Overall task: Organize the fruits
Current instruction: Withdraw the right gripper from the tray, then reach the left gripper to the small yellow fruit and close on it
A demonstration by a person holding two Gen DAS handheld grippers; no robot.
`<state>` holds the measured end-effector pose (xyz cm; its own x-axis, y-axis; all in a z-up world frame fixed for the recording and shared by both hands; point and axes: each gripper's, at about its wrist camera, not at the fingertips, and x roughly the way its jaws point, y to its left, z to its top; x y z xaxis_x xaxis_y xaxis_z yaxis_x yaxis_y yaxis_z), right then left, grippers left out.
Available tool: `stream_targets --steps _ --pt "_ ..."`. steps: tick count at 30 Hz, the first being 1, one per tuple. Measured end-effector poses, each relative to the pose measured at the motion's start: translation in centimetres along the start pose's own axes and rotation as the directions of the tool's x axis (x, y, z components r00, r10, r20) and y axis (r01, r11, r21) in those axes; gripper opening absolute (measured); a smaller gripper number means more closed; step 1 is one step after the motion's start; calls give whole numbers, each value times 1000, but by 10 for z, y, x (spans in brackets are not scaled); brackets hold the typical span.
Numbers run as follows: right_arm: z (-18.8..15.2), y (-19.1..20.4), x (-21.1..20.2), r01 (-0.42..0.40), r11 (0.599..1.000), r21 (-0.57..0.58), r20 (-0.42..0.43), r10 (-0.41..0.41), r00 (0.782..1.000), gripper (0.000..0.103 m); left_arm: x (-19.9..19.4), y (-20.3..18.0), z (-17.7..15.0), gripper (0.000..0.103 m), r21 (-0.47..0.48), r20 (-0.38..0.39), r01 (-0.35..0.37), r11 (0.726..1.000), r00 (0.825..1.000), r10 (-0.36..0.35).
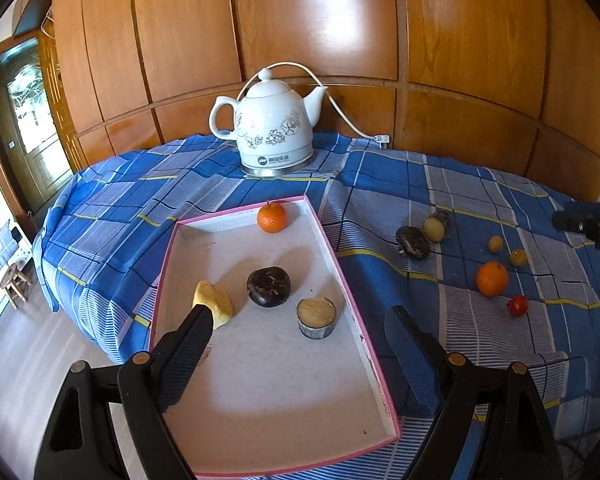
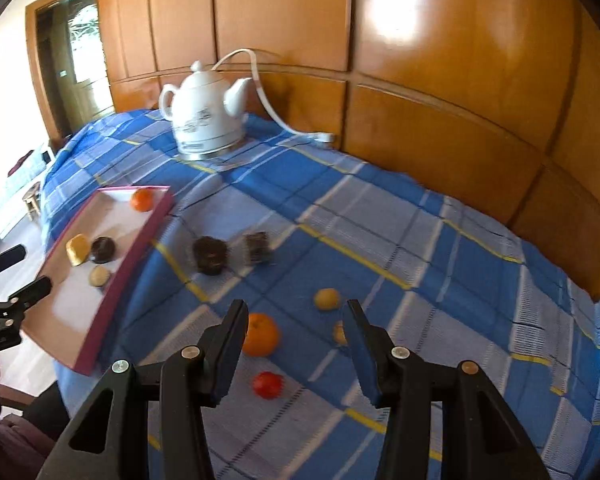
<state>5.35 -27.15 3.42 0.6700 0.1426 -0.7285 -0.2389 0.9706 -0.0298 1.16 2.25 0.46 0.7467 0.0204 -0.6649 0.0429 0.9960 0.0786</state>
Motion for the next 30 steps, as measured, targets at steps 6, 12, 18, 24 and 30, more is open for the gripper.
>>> stream_targets --steps 6,12,18,24,30 --pt "-6 -50 15 65 993 96 -32 -62 998 50 3 -9 0 88 22 -18 12 1000 1000 -11" --pt "-30 -113 39 115 926 358 -139 -69 988 50 11 -24 0 88 50 -58 62 997 997 -59" --pt "-38 -141 36 102 864 493 -143 -35 989 50 19 -46 1 84 97 -90 108 989 991 -99" --pt "-40 -140 41 112 852 511 -181 -21 983 50 32 -68 7 77 104 -151 188 977 974 -171" --pt "-38 -133 42 95 866 492 -179 -6 984 50 41 -96 9 70 138 -201 268 953 950 -238"
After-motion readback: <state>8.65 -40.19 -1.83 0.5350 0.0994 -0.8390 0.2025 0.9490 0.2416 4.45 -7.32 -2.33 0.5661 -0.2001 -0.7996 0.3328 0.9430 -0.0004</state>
